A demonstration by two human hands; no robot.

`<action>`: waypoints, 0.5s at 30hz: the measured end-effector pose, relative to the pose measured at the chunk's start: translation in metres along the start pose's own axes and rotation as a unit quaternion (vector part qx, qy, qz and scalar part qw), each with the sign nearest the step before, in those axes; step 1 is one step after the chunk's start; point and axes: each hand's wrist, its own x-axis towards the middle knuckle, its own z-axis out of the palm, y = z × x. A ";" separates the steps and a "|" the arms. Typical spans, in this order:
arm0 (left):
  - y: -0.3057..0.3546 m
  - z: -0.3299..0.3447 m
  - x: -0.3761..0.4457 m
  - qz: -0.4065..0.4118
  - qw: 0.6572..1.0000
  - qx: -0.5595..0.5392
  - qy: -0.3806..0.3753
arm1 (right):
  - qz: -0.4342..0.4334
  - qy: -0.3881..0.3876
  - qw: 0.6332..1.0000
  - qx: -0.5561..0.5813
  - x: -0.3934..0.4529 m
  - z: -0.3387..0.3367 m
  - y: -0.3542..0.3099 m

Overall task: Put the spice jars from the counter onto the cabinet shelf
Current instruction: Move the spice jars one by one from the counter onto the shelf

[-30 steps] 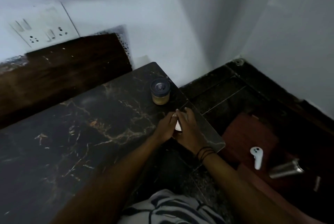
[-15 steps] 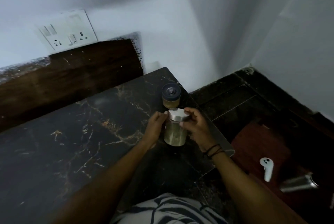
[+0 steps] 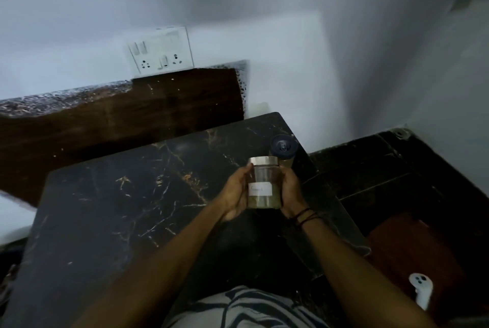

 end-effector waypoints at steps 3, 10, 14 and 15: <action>0.005 -0.006 -0.002 0.009 1.000 -0.019 0.023 | -0.001 -0.012 1.000 -0.007 0.002 0.013 -0.003; 0.024 -0.013 -0.007 0.052 0.997 -0.031 0.038 | -0.036 -0.030 0.999 -0.011 -0.002 0.035 -0.021; 0.064 -0.004 -0.012 0.105 0.994 -0.026 0.020 | -0.091 -0.046 0.995 0.022 -0.010 0.053 -0.050; 0.079 0.002 -0.014 0.124 0.992 -0.019 0.015 | -0.115 -0.051 0.992 0.028 -0.011 0.060 -0.063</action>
